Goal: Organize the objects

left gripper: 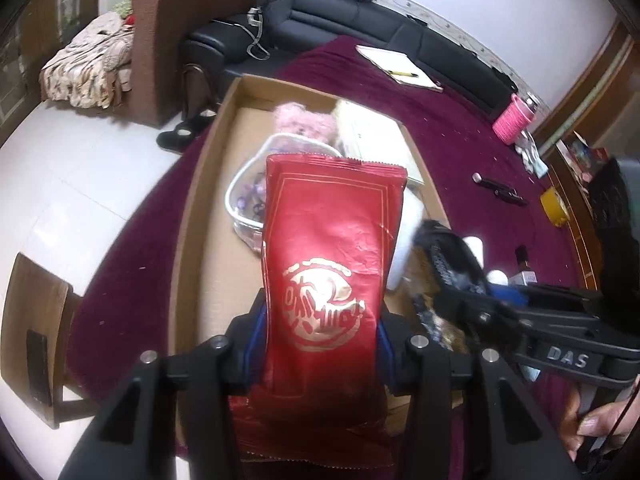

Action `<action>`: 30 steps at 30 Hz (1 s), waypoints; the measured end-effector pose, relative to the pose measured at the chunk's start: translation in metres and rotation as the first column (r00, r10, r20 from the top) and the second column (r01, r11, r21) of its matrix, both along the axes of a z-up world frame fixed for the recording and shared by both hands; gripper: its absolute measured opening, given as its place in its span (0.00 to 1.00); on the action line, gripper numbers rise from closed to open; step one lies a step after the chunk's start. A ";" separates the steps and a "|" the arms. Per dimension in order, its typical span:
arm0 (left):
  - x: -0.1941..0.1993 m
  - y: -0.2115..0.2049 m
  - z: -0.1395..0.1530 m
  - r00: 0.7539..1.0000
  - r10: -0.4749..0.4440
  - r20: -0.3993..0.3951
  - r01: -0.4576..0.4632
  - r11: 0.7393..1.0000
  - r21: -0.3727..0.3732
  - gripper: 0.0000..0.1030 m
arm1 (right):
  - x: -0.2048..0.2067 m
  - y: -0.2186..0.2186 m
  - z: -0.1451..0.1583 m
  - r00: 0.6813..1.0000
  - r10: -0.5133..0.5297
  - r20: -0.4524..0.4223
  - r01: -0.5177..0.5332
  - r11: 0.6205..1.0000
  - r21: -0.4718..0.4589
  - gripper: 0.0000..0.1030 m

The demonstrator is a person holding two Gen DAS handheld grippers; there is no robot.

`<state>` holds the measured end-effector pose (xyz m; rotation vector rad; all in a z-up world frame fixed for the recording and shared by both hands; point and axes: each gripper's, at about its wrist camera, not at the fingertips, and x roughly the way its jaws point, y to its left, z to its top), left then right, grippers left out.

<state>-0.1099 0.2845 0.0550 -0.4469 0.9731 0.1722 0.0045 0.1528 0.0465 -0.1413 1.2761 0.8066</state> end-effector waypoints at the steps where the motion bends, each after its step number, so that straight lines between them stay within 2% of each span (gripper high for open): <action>1: 0.002 -0.001 -0.001 1.000 -0.002 -0.003 0.002 1.000 0.005 0.45 | 0.000 0.000 -0.003 1.000 0.000 0.001 0.000 1.000 -0.003 0.33; 10: 0.011 -0.005 -0.012 0.999 -0.022 -0.024 0.022 1.000 0.021 0.47 | -0.002 0.000 -0.012 1.000 0.015 -0.027 -0.014 1.000 0.020 0.36; 17: 0.008 -0.003 -0.010 0.998 -0.045 -0.043 0.046 0.999 0.020 0.53 | -0.010 0.000 -0.013 0.996 0.070 -0.053 -0.069 0.997 0.025 0.55; 22: 0.000 -0.002 -0.010 0.998 -0.043 -0.052 0.043 0.999 0.008 0.54 | -0.017 -0.002 -0.005 0.996 0.083 -0.020 -0.083 0.996 0.021 0.69; 30: -0.010 -0.008 0.002 0.999 -0.020 -0.032 0.021 1.000 0.020 0.56 | -0.019 -0.032 0.014 0.999 0.044 0.014 -0.045 0.995 0.089 0.69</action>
